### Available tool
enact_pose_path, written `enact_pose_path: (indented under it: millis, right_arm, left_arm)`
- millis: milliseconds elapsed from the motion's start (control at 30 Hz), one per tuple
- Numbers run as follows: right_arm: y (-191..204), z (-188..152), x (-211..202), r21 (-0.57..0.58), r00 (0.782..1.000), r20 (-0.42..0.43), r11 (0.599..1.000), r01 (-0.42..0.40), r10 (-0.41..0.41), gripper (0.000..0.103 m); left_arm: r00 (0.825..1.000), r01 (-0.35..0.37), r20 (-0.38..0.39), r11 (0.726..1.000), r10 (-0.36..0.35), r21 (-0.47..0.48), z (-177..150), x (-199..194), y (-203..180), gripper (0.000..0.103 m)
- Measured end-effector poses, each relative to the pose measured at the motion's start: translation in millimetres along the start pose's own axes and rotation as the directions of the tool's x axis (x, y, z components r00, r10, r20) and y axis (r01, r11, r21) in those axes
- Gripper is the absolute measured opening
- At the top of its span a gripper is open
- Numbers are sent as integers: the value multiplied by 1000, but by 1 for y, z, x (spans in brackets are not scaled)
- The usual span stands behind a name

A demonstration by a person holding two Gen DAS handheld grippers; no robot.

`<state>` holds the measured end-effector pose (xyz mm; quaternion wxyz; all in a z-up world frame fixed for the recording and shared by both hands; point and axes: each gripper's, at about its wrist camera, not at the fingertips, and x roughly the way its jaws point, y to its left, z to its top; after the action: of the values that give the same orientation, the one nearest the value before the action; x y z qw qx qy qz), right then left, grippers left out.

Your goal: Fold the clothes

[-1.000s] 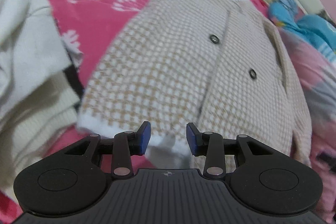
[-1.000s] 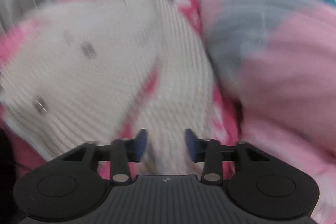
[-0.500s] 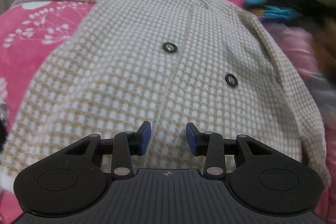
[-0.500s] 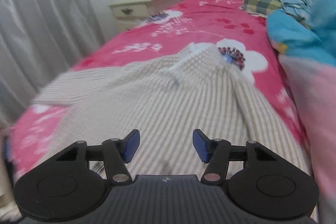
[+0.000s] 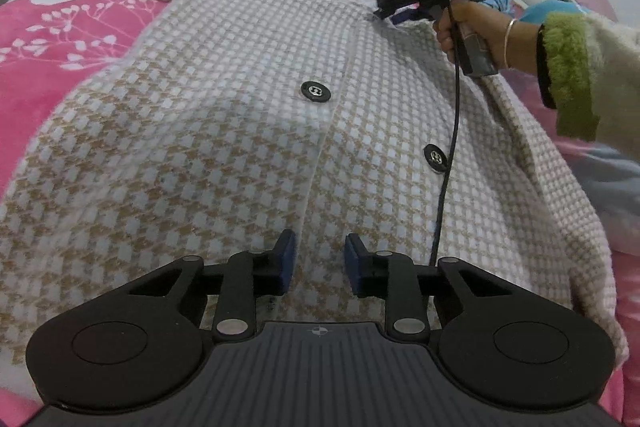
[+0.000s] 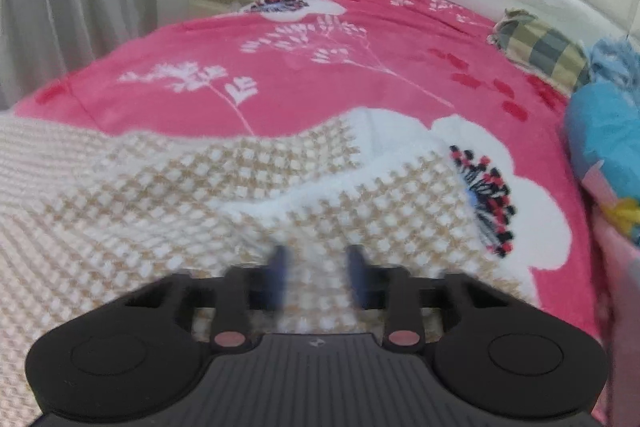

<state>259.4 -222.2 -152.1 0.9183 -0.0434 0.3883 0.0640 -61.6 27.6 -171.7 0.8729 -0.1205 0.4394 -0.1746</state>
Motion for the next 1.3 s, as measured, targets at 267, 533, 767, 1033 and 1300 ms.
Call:
enact_pose_path:
  millis: [267,533,767,1033,1300]
  right_arm:
    - [-24,0,-22,163,988,146,984,-78,54,8]
    - [-34,22,-26,166,972,229,982,-88,48,8]
    - [-17,12,23,108,980,199,994,-26,4,7]
    - [-19,13,39,89,993,114,995,-36,26,32]
    - [-102,25,-87,324,962,180,911,-255,205,54]
  left_arm:
    - [999,12,32,999,-11,-34,1,-1,0,2]
    - [998,35,64,993,-28,-114,13,7,6,2]
    - [999,0,50,995,5,-100,13,15,8,2]
    - [997,-28,65,998,31,-49,9,14,5,7]
    - [995,-15,96,992,27,-124,12,5,18,14]
